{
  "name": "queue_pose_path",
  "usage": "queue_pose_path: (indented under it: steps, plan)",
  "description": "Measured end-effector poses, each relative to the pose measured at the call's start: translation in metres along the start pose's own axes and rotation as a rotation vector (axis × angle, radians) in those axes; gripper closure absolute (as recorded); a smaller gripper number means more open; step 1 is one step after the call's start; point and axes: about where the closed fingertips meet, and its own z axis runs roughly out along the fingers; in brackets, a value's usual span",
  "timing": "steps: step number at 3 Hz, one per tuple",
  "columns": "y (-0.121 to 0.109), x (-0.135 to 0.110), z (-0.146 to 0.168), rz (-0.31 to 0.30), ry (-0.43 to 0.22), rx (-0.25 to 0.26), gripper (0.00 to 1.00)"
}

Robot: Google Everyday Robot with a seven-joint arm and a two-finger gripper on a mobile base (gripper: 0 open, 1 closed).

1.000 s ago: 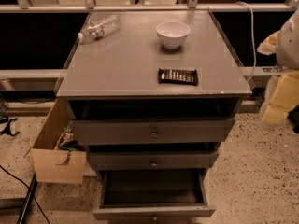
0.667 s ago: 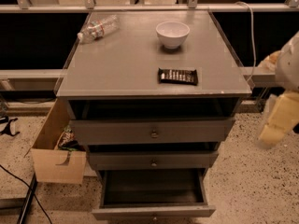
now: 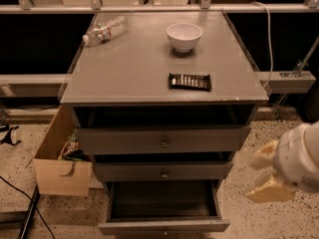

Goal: Close bottom drawer

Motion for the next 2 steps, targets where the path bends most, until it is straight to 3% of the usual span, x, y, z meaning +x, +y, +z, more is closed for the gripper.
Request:
queue_pose_path:
  steps: [1, 2]
  plan:
    - [0.0325, 0.0160, 0.0570, 0.005, -0.052, -0.019, 0.80]
    - [0.0307, 0.0154, 0.0530, 0.006, -0.045, -0.017, 1.00]
